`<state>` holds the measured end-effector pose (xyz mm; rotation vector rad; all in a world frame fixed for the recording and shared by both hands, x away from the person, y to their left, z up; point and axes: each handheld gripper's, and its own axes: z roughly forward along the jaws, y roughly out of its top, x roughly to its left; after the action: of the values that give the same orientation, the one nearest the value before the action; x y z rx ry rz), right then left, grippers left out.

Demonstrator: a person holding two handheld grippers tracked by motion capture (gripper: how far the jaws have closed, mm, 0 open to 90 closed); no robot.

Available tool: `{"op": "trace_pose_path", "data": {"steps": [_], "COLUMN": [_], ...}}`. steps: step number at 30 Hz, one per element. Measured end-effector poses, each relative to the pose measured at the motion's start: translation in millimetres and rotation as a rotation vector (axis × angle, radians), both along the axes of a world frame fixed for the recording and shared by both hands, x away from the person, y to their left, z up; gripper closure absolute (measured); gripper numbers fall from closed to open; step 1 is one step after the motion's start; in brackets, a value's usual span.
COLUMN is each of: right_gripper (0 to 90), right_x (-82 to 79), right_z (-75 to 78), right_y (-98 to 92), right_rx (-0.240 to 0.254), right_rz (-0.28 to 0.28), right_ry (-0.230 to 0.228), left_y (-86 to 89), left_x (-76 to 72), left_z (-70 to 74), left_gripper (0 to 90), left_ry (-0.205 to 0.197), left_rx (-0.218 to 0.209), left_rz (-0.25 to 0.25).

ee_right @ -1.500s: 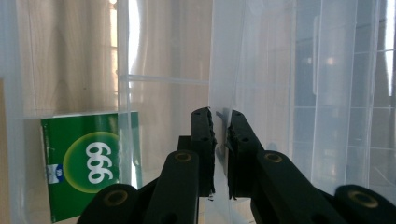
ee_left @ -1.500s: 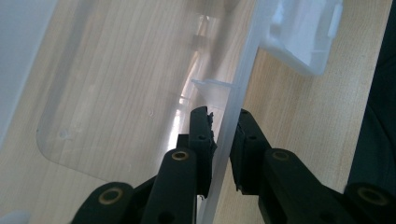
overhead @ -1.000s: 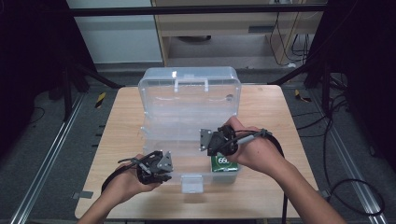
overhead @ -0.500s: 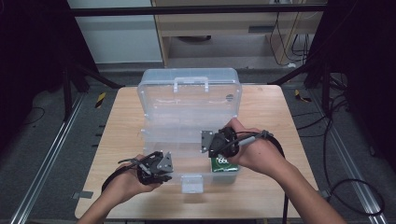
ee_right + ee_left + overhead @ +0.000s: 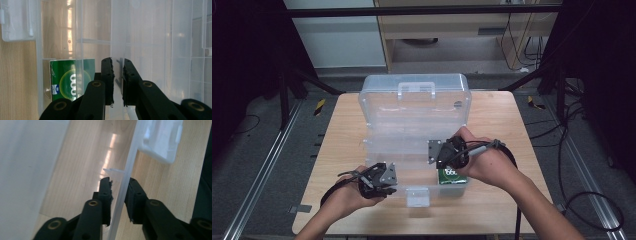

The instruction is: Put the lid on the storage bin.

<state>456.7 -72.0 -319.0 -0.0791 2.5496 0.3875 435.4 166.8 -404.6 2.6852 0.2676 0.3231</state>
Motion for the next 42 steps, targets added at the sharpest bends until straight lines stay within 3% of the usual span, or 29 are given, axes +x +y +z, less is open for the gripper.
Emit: {"op": "trace_pose_path", "data": {"steps": [1, 3, 5, 6, 7, 9, 14, 19, 21, 24, 26, 29, 31, 37, 42], "right_gripper": [81.6, 81.6, 81.4, 81.4, 81.4, 81.3, 80.9, 80.5, 80.5, 80.3, 80.1, 80.0, 79.9, 79.7, 79.5], "right_x": [-0.1, -0.1, 0.5, 0.6, 0.7, 0.5, 0.3, -0.2, -0.3, -0.8, -0.4, -0.4, -0.4, -0.7, -1.6], "right_z": [0.0, 0.0, 0.2, 0.2, 0.1, 0.1, -0.4, -1.0, -1.2, -1.6, -1.6, -1.8, -2.0, -2.4, -3.3], "right_y": [-0.2, -0.4, -0.7, -0.8, -0.8, -0.7, -1.4, -1.9, -1.9, -2.2, -2.2, -2.3, -2.5, -3.1, -3.8], "right_rx": [0.000, -0.001, 0.001, 0.002, 0.004, 0.002, 0.004, 0.011, 0.012, 0.015, 0.017, 0.019, 0.021, 0.023, 0.031], "right_rz": [-0.002, -0.002, 0.003, 0.003, 0.003, 0.003, 0.004, 0.001, 0.001, -0.003, 0.000, 0.000, 0.000, 0.001, -0.006], "right_ry": [0.001, 0.001, -0.002, -0.001, -0.001, -0.002, -0.008, -0.012, -0.013, -0.015, -0.016, -0.017, -0.017, -0.024, -0.023], "left_y": [0.0, 5.2, 9.2, 9.2, 14.0, 18.7, 29.5, 45.7, 48.9, 64.9, 69.6, 74.5, 75.4, 76.8, 77.3], "left_x": [0.0, -5.1, -7.4, -7.4, -10.4, -14.8, -21.2, -15.8, -13.7, 3.1, 13.8, 29.6, 42.4, 69.0, 78.5], "left_z": [0.0, 10.7, 19.4, 19.4, 30.3, 41.4, 64.8, 87.6, 90.6, 105.5, 112.4, 121.7, 128.5, 135.6, 135.8], "left_gripper": [71.3, 68.0, 62.6, 62.4, 62.5, 62.0, 64.0, 67.9, 70.3, 77.6, 82.3, 89.4, 89.9, 90.0, 90.0], "left_ry": [0.000, -0.008, -0.020, -0.020, -0.019, -0.006, -0.024, -0.063, -0.070, -0.084, -0.107, -0.091, -0.112, -0.112, -0.091], "left_rx": [0.000, -0.078, -0.129, -0.129, -0.190, -0.261, -0.358, -0.387, -0.393, -0.426, -0.409, -0.427, -0.410, -0.444, -0.460], "left_rz": [0.000, 0.008, 0.024, 0.024, 0.035, 0.022, 0.043, 0.085, 0.099, 0.183, 0.226, 0.281, 0.310, 0.384, 0.399]}}
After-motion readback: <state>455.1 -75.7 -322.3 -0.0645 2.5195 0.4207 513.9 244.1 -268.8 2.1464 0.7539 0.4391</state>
